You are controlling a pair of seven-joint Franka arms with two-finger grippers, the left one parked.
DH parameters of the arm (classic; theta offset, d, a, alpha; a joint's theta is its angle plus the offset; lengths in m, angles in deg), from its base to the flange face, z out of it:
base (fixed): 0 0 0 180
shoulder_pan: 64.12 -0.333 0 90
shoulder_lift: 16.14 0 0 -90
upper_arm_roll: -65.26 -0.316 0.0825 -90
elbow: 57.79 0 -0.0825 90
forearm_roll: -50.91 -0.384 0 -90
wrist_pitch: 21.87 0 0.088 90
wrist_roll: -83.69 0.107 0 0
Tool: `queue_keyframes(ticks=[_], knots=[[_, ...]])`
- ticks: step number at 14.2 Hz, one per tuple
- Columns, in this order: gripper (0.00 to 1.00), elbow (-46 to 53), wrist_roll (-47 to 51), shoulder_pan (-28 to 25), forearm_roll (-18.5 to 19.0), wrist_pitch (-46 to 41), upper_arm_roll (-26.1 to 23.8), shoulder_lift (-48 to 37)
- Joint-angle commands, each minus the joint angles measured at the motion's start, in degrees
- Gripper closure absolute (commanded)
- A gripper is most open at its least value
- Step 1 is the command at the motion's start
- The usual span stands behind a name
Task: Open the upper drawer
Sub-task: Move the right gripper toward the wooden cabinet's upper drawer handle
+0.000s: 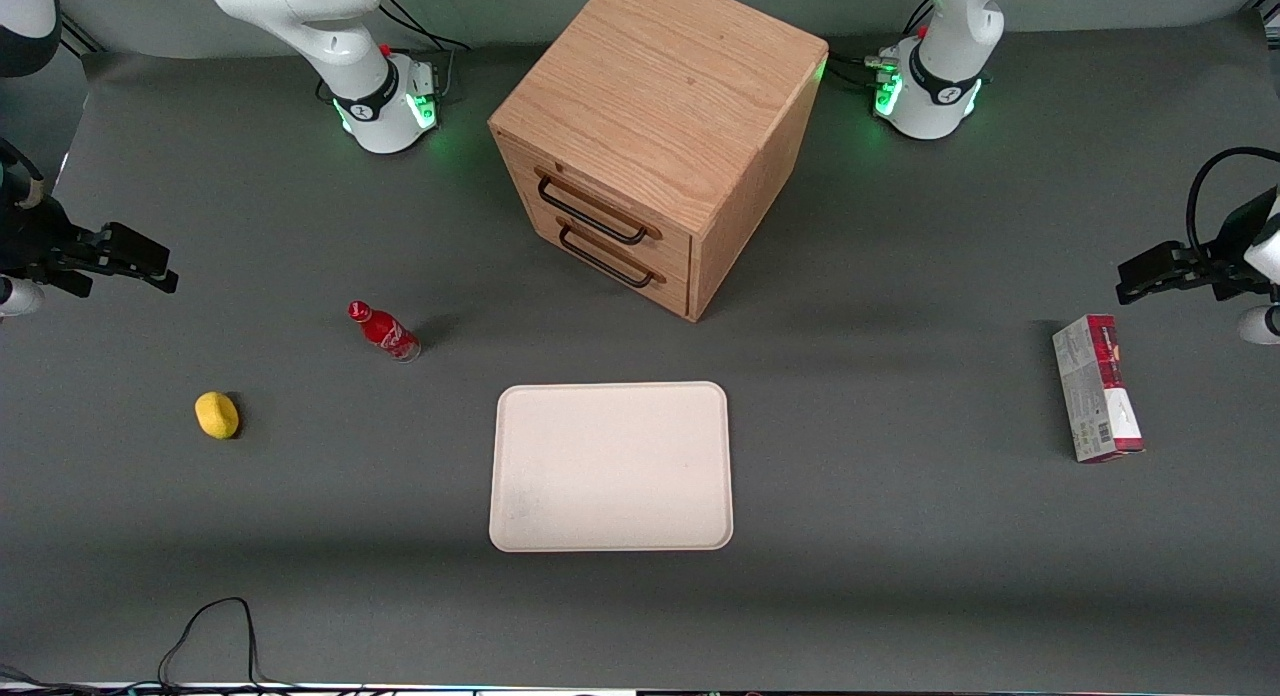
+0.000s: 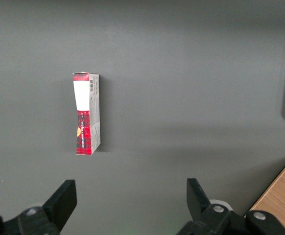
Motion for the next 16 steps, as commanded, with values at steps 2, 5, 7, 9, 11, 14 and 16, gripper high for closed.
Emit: queue_keyframes(ticks=[2, 5, 7, 9, 11, 14, 16], knots=[[0.00, 0.73, -1.13, 0.21, 0.71, -0.40, -0.13, 0.28], [0.00, 1.60, -1.49, -0.32, 0.27, -0.40, -0.65, 0.98], [0.00, 3.00, -1.40, -1.28, 0.00, -0.40, -2.31, 2.74], [0.00, 5.46, -1.40, -5.31, -0.08, -0.40, -3.73, 4.49], [0.00, 6.61, -1.49, -10.67, -0.17, -0.40, -3.64, 5.99], [0.00, 6.62, -1.57, -18.84, -0.35, -0.40, -3.73, 6.87], [0.00, 6.62, -2.10, -24.55, -0.44, -0.06, -3.73, 8.01]])
